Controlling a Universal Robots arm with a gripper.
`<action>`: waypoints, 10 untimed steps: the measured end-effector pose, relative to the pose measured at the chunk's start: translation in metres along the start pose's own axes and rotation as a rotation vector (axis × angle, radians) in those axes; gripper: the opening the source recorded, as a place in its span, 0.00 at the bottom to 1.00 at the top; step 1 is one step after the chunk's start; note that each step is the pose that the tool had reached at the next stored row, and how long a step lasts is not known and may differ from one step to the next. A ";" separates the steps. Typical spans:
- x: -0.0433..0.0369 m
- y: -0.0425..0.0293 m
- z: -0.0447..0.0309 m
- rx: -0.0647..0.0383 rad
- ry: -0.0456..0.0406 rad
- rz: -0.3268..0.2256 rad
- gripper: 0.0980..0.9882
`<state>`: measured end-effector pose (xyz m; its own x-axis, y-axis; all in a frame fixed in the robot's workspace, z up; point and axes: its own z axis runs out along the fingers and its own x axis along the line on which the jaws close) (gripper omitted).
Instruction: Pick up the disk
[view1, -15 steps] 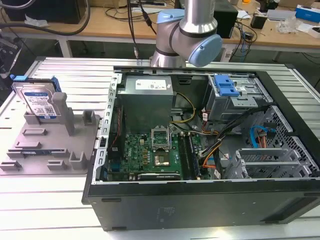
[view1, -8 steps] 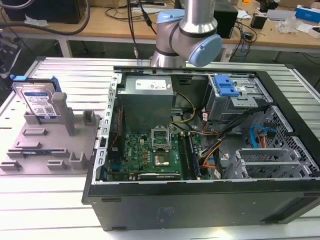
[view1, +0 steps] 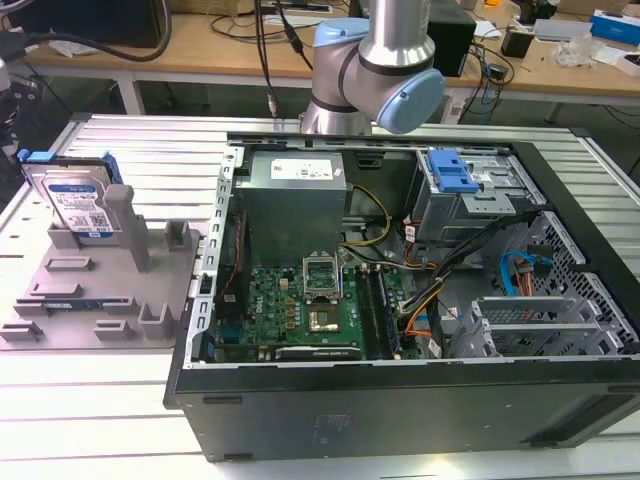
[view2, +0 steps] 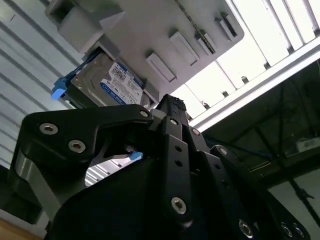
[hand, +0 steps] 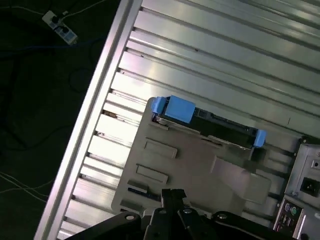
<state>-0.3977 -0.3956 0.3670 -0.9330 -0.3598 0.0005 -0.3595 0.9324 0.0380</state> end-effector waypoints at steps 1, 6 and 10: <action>0.0000 0.0000 0.0001 0.000 0.0007 -0.017 0.01; 0.0000 0.0000 0.0003 0.000 0.0062 -0.175 0.01; 0.0000 -0.0001 0.0005 0.001 0.0100 -0.293 0.01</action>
<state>-0.3977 -0.3956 0.3666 -0.7895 -0.6137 -0.0006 -0.6133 0.7890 0.0373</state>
